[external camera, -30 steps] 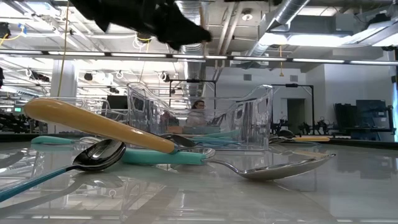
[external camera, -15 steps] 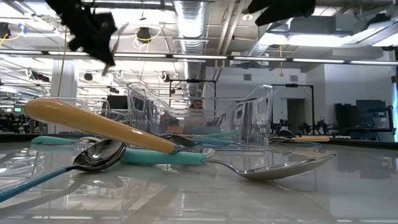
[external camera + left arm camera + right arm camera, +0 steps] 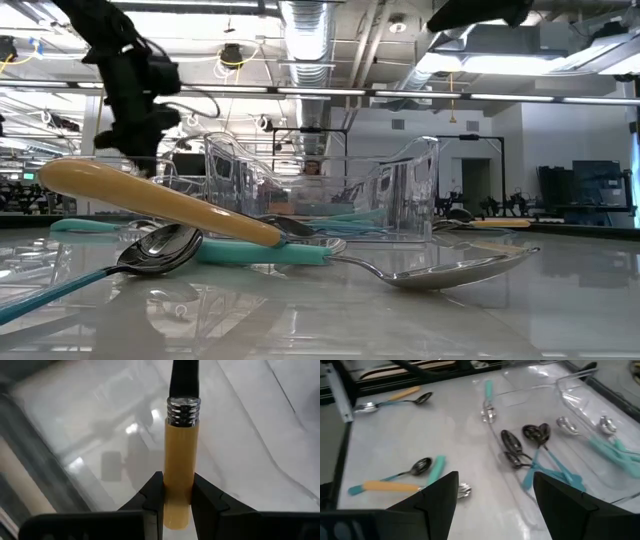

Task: Sort silverware by color (type)
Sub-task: Put the yellow spoon into the top left transparent bin, then put the blue spoon into the bottom transparent bin

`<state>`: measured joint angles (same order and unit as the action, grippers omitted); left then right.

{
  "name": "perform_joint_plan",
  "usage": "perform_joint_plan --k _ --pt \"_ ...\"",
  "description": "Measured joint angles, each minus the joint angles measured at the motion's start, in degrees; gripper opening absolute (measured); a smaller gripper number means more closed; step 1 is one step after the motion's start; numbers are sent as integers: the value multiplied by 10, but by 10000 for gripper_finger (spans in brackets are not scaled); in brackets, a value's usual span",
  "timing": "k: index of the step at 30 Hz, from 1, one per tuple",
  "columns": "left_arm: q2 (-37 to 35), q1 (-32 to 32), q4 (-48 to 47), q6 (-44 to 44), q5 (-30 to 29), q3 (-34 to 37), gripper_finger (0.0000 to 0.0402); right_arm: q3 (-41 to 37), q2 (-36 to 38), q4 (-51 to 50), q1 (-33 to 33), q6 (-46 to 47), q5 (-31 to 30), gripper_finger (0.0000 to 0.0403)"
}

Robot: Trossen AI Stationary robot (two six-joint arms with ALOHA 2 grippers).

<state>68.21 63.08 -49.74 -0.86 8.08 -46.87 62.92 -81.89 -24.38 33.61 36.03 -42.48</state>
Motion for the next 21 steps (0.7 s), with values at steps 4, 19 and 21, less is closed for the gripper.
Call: perform_joint_plan --k 4,19,21 --pt "4 -5 -8 4 1 -2 56 0 0 0 13 0 0 282" --pt "3 -14 -145 -6 -26 -135 277 0 0 -12 3 15 6 282" --pt "-5 -19 -146 -6 -24 -159 275 0 0 -22 -2 22 8 282"
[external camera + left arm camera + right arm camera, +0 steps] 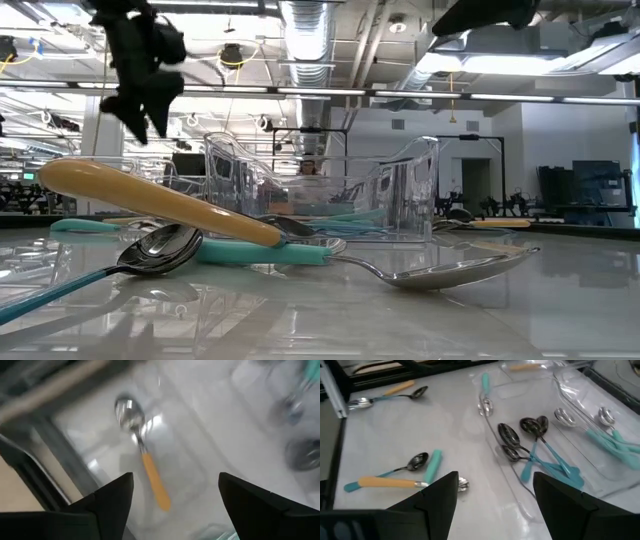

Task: Sort silverware by color (type)
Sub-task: Put the blue spoon into the bottom transparent bin

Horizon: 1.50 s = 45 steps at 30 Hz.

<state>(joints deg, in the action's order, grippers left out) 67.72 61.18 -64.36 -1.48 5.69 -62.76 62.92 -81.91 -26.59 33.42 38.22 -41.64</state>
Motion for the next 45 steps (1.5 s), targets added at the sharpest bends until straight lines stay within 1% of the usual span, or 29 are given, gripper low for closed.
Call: perform_joint_plan --k 2,3,4,6,9,10,12,15,19,22,25,29,34,40,45 --pt "-14 -14 9 -4 8 -10 274 0 0 -15 -5 17 6 282" --pt "-21 -23 13 -5 22 -10 274 0 0 -22 -7 27 11 282" --pt "-29 -34 13 -6 43 -9 274 0 0 -27 -9 36 14 282" --pt "-45 -64 6 -18 103 -6 274 0 0 -32 -10 47 18 282" --pt "-79 -134 28 -30 201 13 274 0 0 -32 -8 50 29 282" --pt "-90 -163 49 -30 221 24 274 0 0 -31 -7 50 31 282" --pt "-109 -222 100 -25 235 44 274 0 0 -30 -3 50 32 282" --pt "-127 -306 178 -21 228 69 274 0 0 -30 -2 50 32 282" --pt "-121 -396 260 -36 216 79 274 0 0 -30 -6 50 45 282" --pt "-107 -448 328 -34 204 79 274 0 0 -30 -6 49 61 282" --pt "-91 -483 379 -32 199 79 274 0 0 -32 -5 48 64 282" --pt "-66 -516 408 -23 182 79 274 0 0 -31 -5 54 67 282" --pt "-37 -545 419 -9 168 79 274 0 0 -30 4 123 142 282" --pt "-14 -558 425 -5 167 79 274 0 0 -30 61 216 172 282" --pt "-12 -562 421 -4 145 79 274 0 0 -33 122 294 180 282"
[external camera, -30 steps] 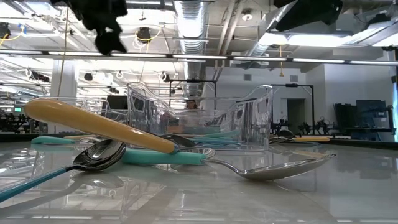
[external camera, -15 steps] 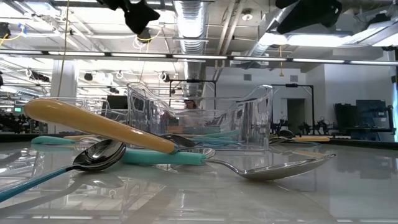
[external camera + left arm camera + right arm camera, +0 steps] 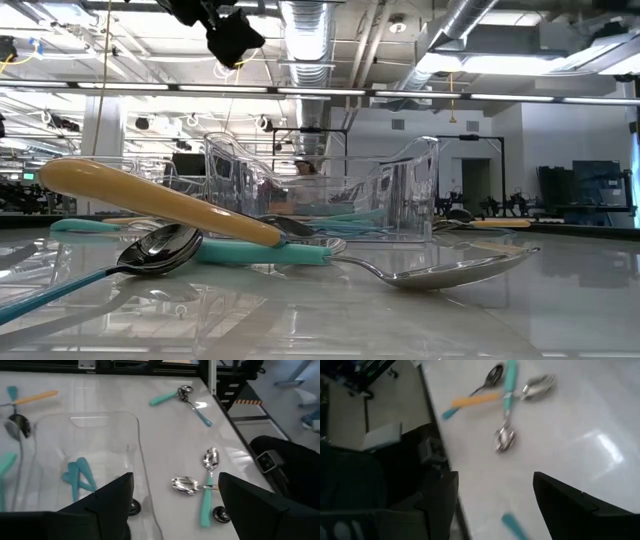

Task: Sort silverware by color (type)
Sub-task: Put the blue spoon into the bottom transparent bin

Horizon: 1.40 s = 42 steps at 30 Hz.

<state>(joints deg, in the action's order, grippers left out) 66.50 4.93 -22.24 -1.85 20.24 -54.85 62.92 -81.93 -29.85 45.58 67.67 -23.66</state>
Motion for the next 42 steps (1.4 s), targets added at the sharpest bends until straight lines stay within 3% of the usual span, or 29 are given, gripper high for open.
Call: perform_joint_plan --k 6,13,19,31,42 --pt "0 0 5 -36 -31 0 274 0 0 -44 27 16 5 282" --pt "0 1 30 -108 -34 0 274 -9 -10 -109 28 -42 79 282" --pt "0 3 24 -168 -37 0 274 -17 -87 -90 36 -217 150 282" --pt "1 39 37 -184 -43 0 274 3 -201 -68 22 -269 284 282" --pt "1 40 16 -145 -29 0 274 7 -251 -90 51 -272 247 262"
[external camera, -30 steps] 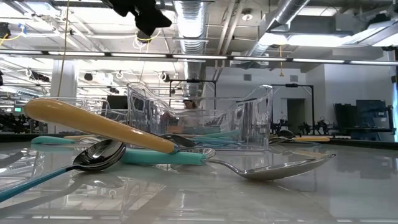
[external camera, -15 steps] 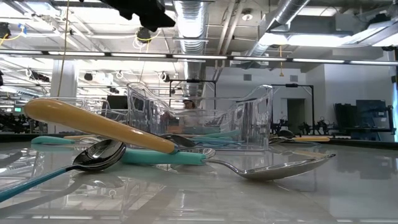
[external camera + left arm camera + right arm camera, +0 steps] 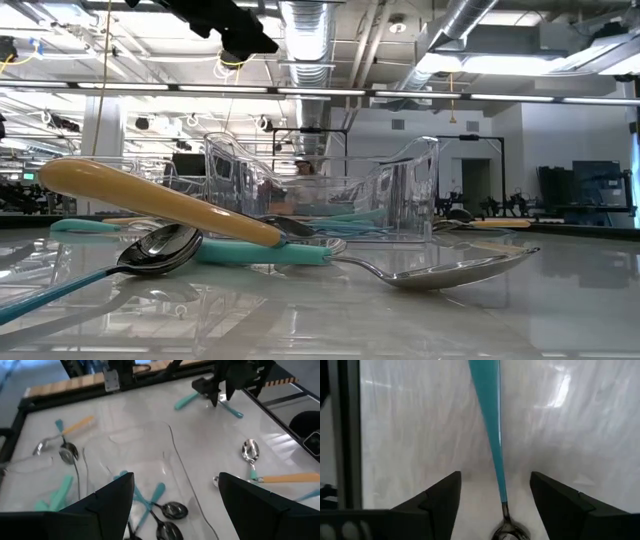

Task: Sort silverware by color (type)
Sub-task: Put the blue spoon into the bottom transparent bin

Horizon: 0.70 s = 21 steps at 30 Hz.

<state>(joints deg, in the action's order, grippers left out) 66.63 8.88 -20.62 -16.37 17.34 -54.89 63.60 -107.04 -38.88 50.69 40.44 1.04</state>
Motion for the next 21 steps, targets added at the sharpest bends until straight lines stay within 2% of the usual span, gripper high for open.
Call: perform_joint_plan --k 4,8,13,16,21 --pt "0 0 -26 11 0 0 274 0 -5 -12 22 4 -25 209" --pt "0 0 -59 11 1 0 274 0 -6 -17 42 38 -60 124" --pt "-6 0 -83 -10 2 0 274 -2 5 -25 48 27 -96 25" --pt "-14 0 -82 -23 2 0 274 -5 22 -30 33 28 -116 21" --pt "-21 0 -79 -29 8 0 274 -6 70 -58 -6 24 -201 42"
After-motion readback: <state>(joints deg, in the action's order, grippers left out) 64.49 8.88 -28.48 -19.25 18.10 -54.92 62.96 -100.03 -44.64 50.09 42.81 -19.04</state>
